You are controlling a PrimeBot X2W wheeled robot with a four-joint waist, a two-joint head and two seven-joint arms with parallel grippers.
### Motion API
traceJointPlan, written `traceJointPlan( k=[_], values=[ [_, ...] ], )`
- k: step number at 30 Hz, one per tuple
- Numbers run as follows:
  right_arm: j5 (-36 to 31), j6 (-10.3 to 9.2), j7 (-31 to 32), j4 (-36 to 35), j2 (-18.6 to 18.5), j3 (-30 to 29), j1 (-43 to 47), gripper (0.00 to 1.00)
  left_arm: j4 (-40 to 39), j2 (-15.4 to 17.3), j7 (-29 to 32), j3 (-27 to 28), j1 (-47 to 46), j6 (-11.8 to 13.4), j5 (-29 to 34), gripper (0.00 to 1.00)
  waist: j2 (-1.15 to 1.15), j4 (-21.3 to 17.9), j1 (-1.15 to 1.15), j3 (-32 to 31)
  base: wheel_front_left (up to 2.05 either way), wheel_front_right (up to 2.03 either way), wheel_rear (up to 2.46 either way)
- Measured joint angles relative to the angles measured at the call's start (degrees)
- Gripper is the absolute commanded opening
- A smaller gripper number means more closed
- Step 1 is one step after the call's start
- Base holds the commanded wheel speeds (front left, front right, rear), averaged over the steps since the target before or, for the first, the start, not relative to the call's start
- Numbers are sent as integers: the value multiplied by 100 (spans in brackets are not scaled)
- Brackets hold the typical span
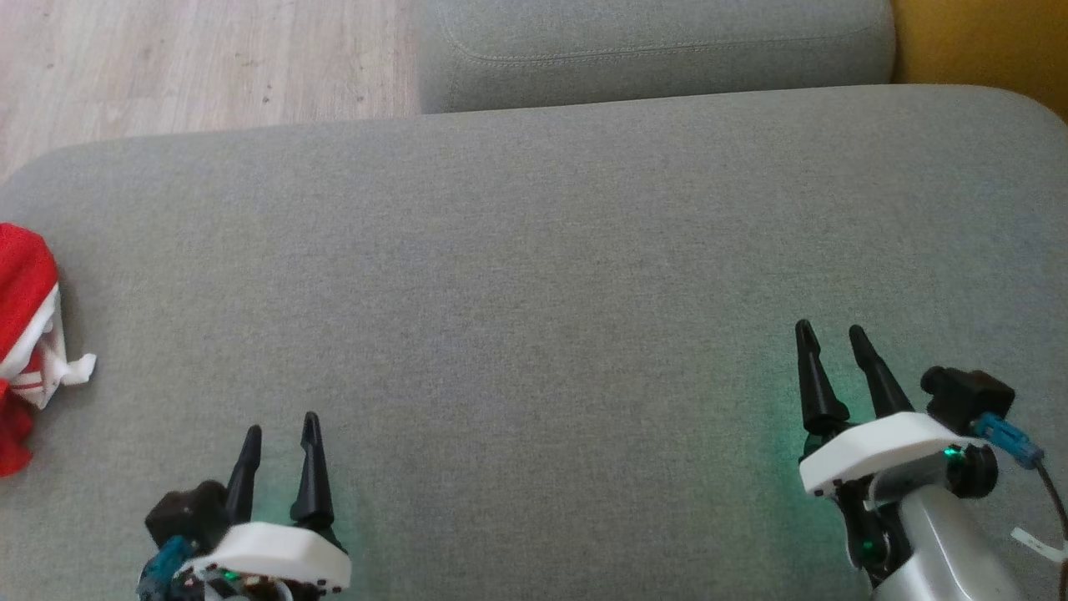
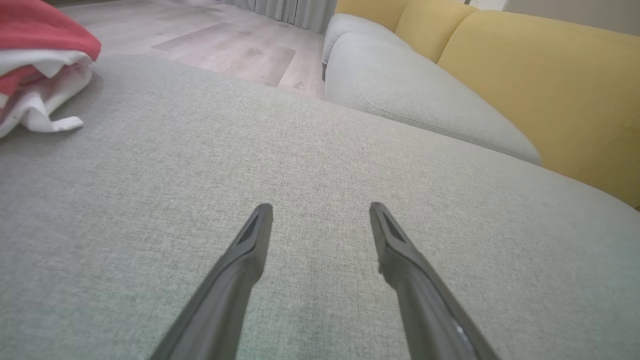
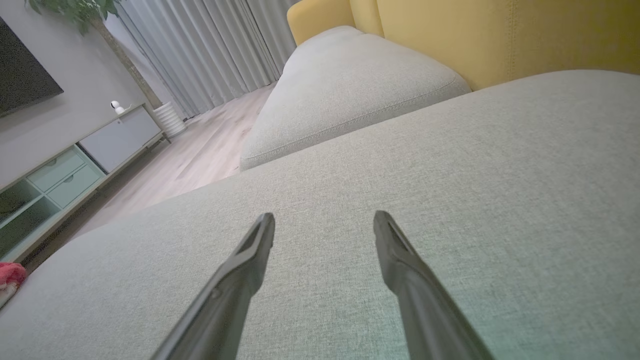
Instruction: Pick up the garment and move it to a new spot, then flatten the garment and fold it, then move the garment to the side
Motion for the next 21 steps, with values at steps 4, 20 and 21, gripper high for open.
traceJointPlan(
  k=[4, 20, 21],
  values=[
    [-331, 1, -75, -2, 3, -21, -13, 100, 41, 0, -79, -48, -1, 38, 282, 100, 0, -18, 0, 3, 0, 0, 0],
    [-1448, 1, -319, -26, 16, -22, -13, 100, 143, -45, -328, 62, -114, 257, 1225, 100, 0, -38, 0, 111, 0, 0, 0],
    [-1515, 1, -328, -25, 18, -27, -13, 100, 160, -51, -331, 86, -115, 298, 1277, 100, 0, -36, 0, 115, 0, 0, 0]
  ],
)
